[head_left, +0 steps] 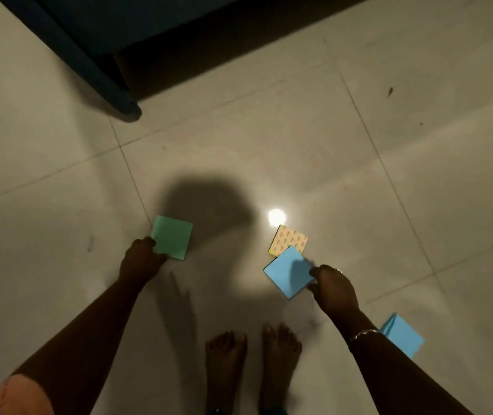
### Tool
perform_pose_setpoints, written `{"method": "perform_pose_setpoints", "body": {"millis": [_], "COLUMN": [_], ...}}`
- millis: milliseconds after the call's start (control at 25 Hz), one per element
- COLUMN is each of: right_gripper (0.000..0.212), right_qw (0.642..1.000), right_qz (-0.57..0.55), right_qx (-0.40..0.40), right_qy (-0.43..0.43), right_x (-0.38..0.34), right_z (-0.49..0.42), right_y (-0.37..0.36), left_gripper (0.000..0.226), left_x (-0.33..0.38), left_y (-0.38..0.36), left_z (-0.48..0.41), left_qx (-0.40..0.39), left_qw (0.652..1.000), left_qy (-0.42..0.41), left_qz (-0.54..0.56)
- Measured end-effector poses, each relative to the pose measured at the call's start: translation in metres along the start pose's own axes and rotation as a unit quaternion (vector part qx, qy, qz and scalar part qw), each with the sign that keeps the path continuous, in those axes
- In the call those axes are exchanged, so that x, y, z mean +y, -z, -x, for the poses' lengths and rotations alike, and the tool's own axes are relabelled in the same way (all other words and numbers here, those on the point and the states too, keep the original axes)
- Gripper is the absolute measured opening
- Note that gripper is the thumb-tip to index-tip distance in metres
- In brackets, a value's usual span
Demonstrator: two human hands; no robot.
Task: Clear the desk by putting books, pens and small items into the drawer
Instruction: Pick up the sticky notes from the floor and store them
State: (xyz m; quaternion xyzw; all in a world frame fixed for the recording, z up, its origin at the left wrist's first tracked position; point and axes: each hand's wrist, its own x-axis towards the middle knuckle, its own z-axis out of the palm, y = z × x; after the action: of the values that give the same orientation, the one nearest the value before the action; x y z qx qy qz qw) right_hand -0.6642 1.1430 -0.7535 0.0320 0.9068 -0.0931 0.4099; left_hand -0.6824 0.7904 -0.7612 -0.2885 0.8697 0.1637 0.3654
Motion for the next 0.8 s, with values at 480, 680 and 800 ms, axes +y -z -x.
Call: {"method": "perform_pose_setpoints", "body": {"millis": [480,680,800], "right_gripper": [0.077,0.039,0.035], "right_qw": [0.998,0.998,0.997], "right_qz": [0.007,-0.026,-0.052], "right_qx": [0.054,0.052,0.061], "right_qy": [-0.021,-0.027,-0.019], "right_x": [0.009,0.005,-0.003], "right_z": [-0.065,-0.062,-0.034], "right_y": [-0.075,-0.055,-0.024], "left_gripper": [0.076,0.042,0.025], "left_x": [0.008,0.007,0.011], "left_y": [-0.068,-0.053,-0.033], "left_z": [-0.069,-0.068,-0.036], "left_qx": [0.125,0.130,0.117], "left_qw": [0.990,0.984,0.989], "left_qy": [0.062,0.112,0.072], "left_qz": [0.006,0.045,0.051]}}
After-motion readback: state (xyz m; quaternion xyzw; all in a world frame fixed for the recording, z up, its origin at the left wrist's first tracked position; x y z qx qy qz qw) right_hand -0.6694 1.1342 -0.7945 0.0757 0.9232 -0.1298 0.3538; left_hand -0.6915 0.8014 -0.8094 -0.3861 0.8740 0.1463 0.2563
